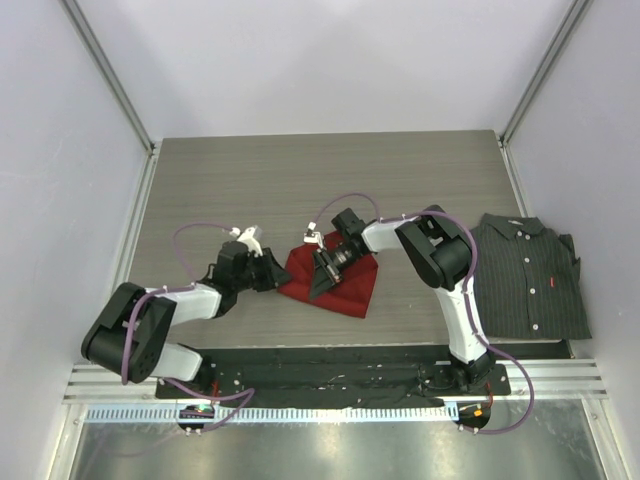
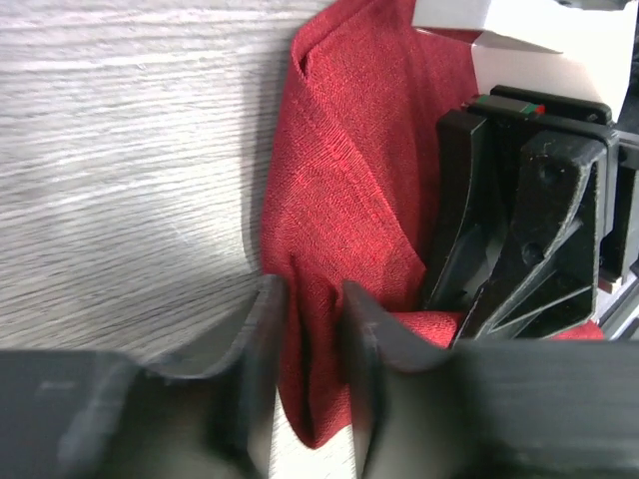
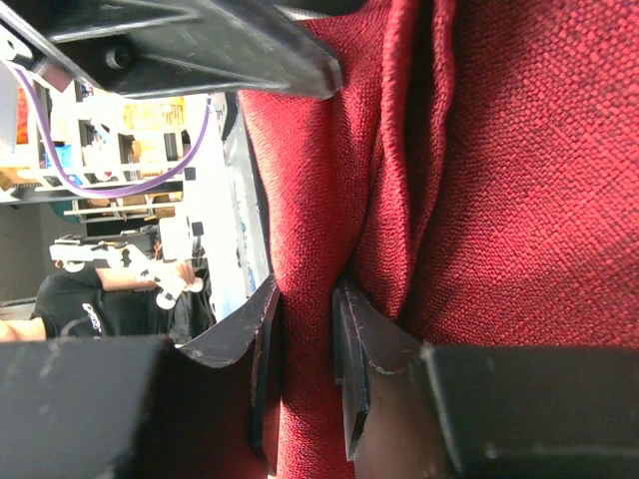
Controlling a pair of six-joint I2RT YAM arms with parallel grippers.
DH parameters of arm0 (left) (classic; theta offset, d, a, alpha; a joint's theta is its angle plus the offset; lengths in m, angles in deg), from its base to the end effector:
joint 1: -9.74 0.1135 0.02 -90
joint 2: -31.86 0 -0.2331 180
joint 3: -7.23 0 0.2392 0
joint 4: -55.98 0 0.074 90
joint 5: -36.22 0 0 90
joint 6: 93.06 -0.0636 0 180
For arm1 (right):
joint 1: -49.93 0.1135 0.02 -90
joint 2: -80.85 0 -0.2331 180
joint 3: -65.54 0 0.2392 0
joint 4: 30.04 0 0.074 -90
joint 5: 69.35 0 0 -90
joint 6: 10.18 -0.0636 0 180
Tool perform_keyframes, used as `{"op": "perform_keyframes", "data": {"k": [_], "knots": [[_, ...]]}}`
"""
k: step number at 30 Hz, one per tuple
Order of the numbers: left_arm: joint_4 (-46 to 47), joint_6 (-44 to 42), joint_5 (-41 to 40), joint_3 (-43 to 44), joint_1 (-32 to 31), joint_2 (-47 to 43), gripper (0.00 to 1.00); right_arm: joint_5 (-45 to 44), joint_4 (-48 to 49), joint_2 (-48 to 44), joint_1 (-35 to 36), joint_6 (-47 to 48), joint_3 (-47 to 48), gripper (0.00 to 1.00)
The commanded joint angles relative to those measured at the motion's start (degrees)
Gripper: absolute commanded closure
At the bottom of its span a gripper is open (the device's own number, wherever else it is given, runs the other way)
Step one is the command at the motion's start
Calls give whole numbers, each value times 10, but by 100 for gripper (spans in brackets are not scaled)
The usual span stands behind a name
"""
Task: Fold the napkin, place the utensils inside, and roll it up
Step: Roll the napkin with the utensil
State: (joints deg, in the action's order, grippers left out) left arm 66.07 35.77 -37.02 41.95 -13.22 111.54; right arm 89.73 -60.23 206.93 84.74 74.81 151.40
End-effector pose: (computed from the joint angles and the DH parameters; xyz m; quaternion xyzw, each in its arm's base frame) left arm 0.2306 -0.1176 0.0967 -0.0543 0.8779 -0.3459 0.3265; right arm 0.2718 0.2613 0.0563 0.3019 -0.7596 -0.5730 0.0585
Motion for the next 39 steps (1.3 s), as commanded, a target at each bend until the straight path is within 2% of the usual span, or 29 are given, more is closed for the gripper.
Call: {"op": "perform_keyframes", "data": {"k": [1,7,12,17,19,23,26,39], "knots": [[3,-2,2,17,-9,12,80,-90,-22,7,-4,25,7,76],[-35,-7,-1,26,-9,10,100,-169,-25,-73,-4,-1,9,66],[-71,-7,-1,28,-9,0,100,-246,-26,-149,8,-6,3,53],[-127,-11,-10,46,-9,-19,100,-408,-6,-246,78,47,-36,43],[-167,-11,-13,56,-9,-21,100,-488,17,-267,106,76,-61,39],[-216,-8,-10,83,-9,-21,100,-591,76,-304,165,110,-114,34],[-242,-6,-8,94,-9,-19,100,-624,118,-323,188,128,-145,33],[-266,4,6,115,-9,-7,100,-656,115,-288,218,162,-166,33]]}}
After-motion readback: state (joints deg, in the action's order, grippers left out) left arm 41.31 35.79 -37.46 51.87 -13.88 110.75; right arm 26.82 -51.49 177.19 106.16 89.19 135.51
